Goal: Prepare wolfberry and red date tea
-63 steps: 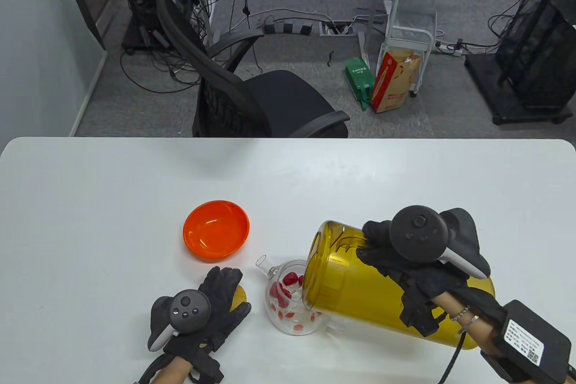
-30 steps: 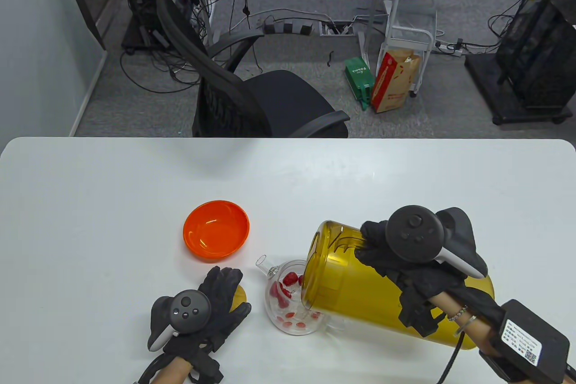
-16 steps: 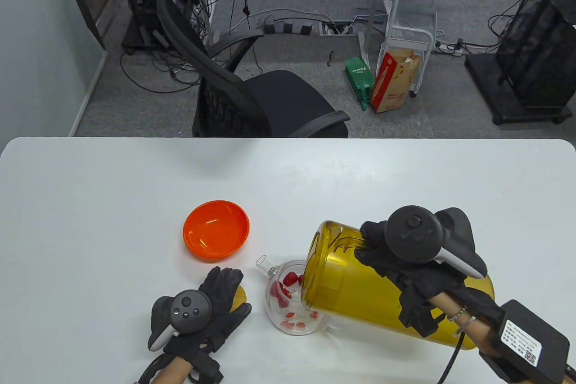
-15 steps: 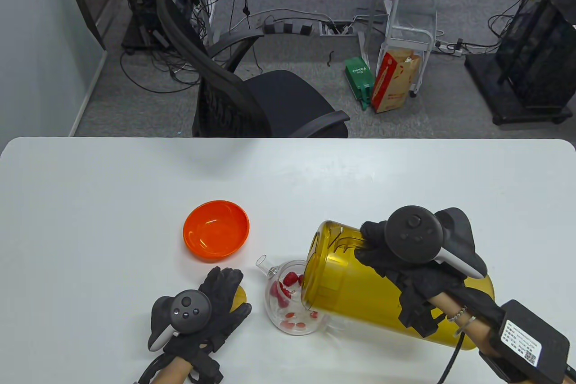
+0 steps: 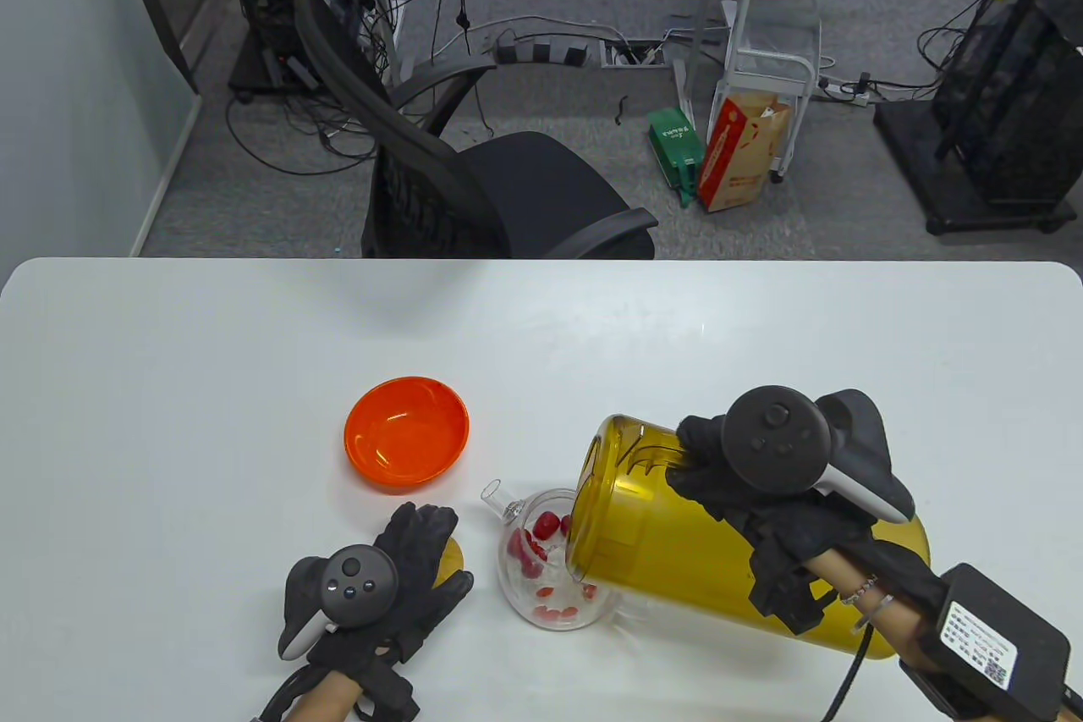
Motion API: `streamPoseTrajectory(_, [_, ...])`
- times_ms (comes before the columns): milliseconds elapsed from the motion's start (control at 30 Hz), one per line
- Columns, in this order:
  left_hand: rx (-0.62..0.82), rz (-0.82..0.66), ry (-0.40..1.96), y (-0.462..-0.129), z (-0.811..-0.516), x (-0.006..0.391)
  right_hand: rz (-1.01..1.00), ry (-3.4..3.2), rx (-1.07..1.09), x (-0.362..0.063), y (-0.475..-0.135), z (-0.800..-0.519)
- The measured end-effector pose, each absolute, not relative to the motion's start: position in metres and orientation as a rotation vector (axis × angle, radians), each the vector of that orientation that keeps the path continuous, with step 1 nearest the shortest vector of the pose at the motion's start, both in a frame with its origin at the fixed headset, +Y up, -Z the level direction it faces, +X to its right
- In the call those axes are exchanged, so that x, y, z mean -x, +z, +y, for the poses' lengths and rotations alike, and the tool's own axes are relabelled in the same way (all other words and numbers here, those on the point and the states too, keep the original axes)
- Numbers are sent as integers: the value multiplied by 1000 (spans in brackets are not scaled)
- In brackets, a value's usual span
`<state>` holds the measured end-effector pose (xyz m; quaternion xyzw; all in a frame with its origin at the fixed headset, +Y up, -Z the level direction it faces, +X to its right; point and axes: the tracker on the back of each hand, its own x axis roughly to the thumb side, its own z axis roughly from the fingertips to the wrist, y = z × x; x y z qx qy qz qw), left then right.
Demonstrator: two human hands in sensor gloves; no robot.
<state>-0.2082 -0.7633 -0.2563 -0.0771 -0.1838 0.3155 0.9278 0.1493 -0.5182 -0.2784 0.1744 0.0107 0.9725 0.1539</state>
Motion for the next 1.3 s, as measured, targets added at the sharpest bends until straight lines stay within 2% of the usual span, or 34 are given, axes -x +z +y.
streamPoseTrajectory(1300, [160, -375, 651, -256, -764, 208, 39, 2807, -496, -146, -277, -516])
